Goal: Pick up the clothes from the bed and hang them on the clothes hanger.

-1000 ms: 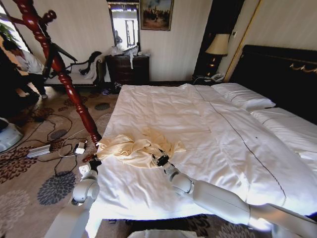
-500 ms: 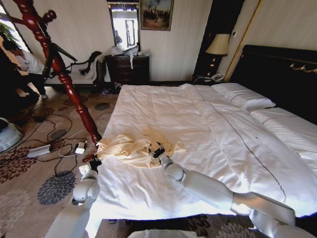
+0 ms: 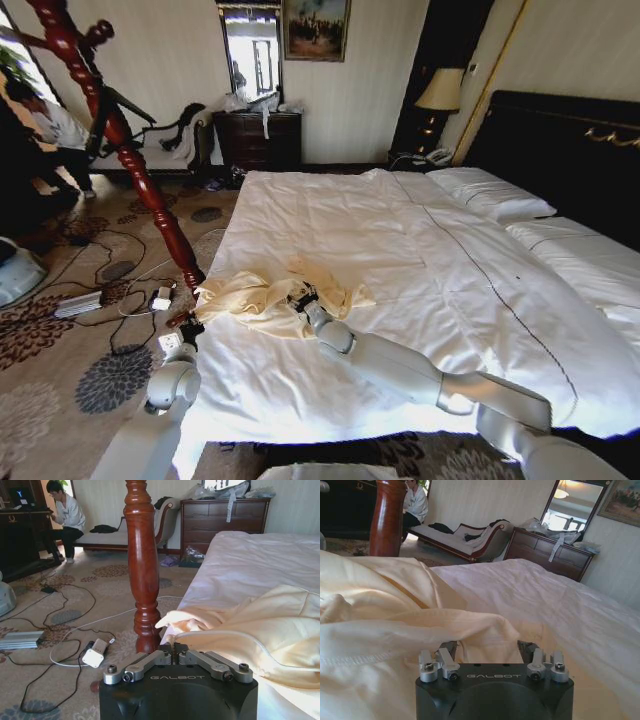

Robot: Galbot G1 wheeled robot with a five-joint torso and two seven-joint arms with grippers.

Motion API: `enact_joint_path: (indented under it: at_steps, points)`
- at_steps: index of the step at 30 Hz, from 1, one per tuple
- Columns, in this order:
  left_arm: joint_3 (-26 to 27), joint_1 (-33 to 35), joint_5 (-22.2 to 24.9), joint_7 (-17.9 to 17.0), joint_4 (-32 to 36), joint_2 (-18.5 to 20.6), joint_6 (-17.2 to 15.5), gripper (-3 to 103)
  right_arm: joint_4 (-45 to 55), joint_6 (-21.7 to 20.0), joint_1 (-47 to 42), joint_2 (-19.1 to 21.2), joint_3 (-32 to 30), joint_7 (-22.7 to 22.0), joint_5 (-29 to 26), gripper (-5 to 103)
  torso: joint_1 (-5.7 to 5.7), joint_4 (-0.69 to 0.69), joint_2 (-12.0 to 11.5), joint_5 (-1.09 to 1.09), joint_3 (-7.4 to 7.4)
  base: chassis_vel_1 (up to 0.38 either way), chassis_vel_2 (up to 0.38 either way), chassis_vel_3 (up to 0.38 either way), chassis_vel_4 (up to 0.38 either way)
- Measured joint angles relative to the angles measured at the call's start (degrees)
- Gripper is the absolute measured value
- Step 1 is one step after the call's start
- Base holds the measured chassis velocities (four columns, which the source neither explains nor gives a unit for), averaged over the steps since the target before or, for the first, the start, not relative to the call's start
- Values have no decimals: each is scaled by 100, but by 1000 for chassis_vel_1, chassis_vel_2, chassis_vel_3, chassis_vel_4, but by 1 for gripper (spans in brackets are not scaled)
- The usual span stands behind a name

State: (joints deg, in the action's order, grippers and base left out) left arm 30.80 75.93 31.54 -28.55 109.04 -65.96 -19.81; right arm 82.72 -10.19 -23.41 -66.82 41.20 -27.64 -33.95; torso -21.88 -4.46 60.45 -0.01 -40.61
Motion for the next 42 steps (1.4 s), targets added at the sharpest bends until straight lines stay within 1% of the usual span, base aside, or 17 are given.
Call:
enact_joint_path:
  at_steps: [3,9,10,12,14,17,19,20,21,22,24,28,31,33,37,41,42]
  points:
    - [-1,-8,0,0,-5,9,1,2,-6,37,5,-77,10,25,-159,56,0,-1,0,0,0,0,0,0,0]
    - [3,-4,0,1,-19,17,5,2,20,182,-9,-129,20,129,-214,51,0,-1,0,0,0,0,0,0,0]
    - [3,-2,0,2,-23,17,6,2,45,206,-13,-135,32,148,-214,56,0,-1,0,0,0,0,0,0,0]
    - [2,-2,-1,2,-32,12,8,2,86,210,-17,-172,59,144,-214,59,0,-1,0,0,0,0,0,0,0]
    - [0,-11,-2,2,-38,10,9,2,85,185,-16,-239,74,94,-213,70,0,0,0,0,0,0,0,0,0]
    - [-2,-17,-2,2,-40,10,9,2,57,155,-5,-305,77,44,-208,73,0,0,0,0,0,0,0,0,0]
    - [-3,-19,-3,3,-41,11,9,2,-16,108,26,-405,77,-35,-199,81,1,0,0,0,0,0,0,0,0]
    - [-3,-19,-3,3,-41,11,9,2,-16,108,26,-405,77,-35,-199,81,1,0,0,0,0,0,0,0,0]
    - [-3,-18,-3,3,-42,11,9,2,-66,82,44,-465,76,-72,-191,86,0,0,0,0,0,0,0,0,0]
    - [-2,-17,-3,5,-41,11,9,2,-85,72,49,-486,75,-85,-186,86,0,-1,0,0,0,0,0,0,0]
    - [-2,-8,-5,5,-41,4,10,2,-247,1,99,-644,62,-175,-137,96,0,0,0,0,0,0,0,0,0]
    - [-4,-8,-9,5,-42,-2,11,2,-510,-65,211,-884,61,-246,-88,100,1,0,0,0,0,0,0,0,0]
    - [-7,-10,-12,5,-44,-5,12,2,-687,-71,279,-1011,60,-260,-52,100,0,0,0,0,0,0,0,0,0]
    - [-7,-15,-15,7,-47,-10,13,2,-1020,-50,381,-1265,60,-258,22,100,0,0,0,0,0,0,0,0,0]
    - [24,-13,-14,9,-34,0,13,2,-1220,32,440,-1464,59,-253,37,100,0,1,0,0,0,0,0,0,0]
    - [69,35,-7,10,7,35,15,2,-1026,95,459,-1430,-51,-247,-34,100,0,0,0,0,0,0,0,0,0]
    - [95,68,-7,10,18,53,20,2,-771,124,462,-1335,-141,-248,-184,100,0,0,0,0,0,0,0,0,0]
